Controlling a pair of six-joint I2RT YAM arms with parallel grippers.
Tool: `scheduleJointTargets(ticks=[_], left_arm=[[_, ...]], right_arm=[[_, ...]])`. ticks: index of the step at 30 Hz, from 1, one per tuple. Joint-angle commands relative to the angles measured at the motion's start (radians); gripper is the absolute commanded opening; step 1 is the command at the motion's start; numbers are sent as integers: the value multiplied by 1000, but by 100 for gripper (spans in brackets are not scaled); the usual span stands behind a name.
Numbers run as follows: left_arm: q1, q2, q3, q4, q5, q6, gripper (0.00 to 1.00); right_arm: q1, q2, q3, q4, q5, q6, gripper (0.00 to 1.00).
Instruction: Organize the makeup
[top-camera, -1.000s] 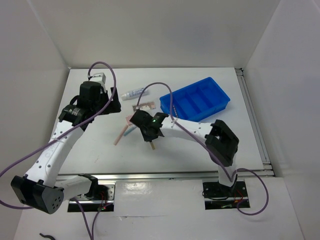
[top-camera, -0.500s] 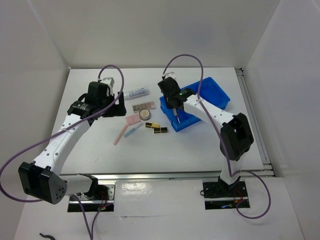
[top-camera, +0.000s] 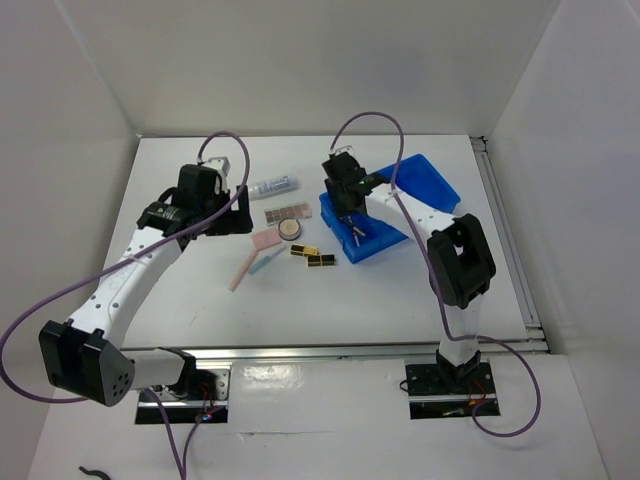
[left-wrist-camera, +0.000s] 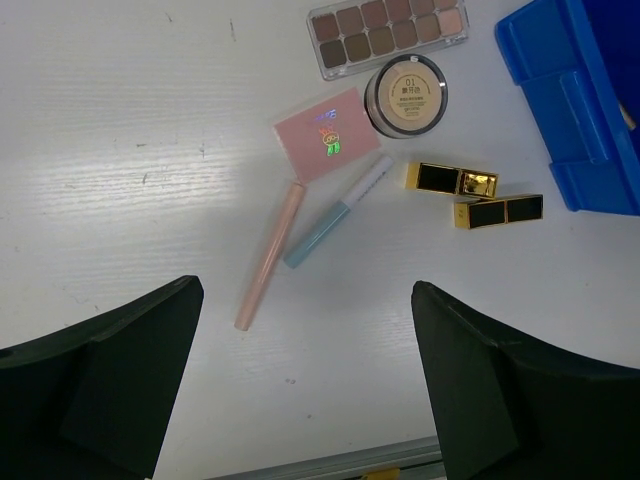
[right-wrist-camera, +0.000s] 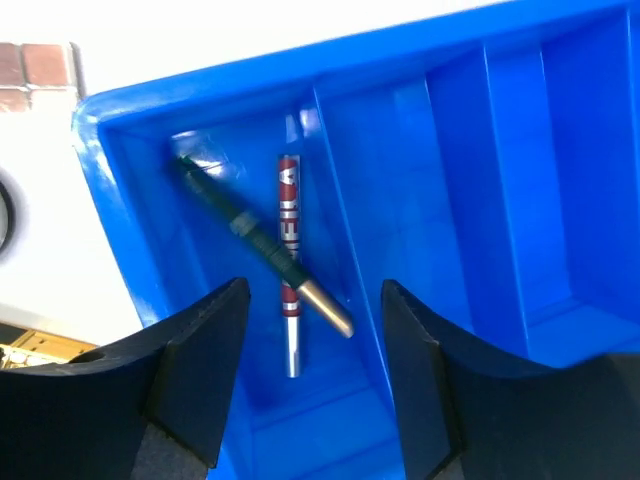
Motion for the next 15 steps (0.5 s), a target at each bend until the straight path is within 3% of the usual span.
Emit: scheduleJointTargets(ticks=[1, 6, 10, 11, 15], left_arm=[[-2, 7, 15, 22, 5, 9, 100], [-2, 7, 25, 11, -81, -21, 100], [-2, -31, 25, 2, -188, -90, 100], [-2, -45, 25, 2, -202, -90, 100], [-2, -54, 12, -8, -236, -123, 100]], right_arm=[[6, -108, 48, 14, 10, 7, 64], [49, -186, 37, 14, -124, 83, 51], [147, -186, 19, -7, -264, 187, 49], [169, -152, 19, 2, -283, 204, 58], [264, -37, 69, 2, -314, 281, 77]])
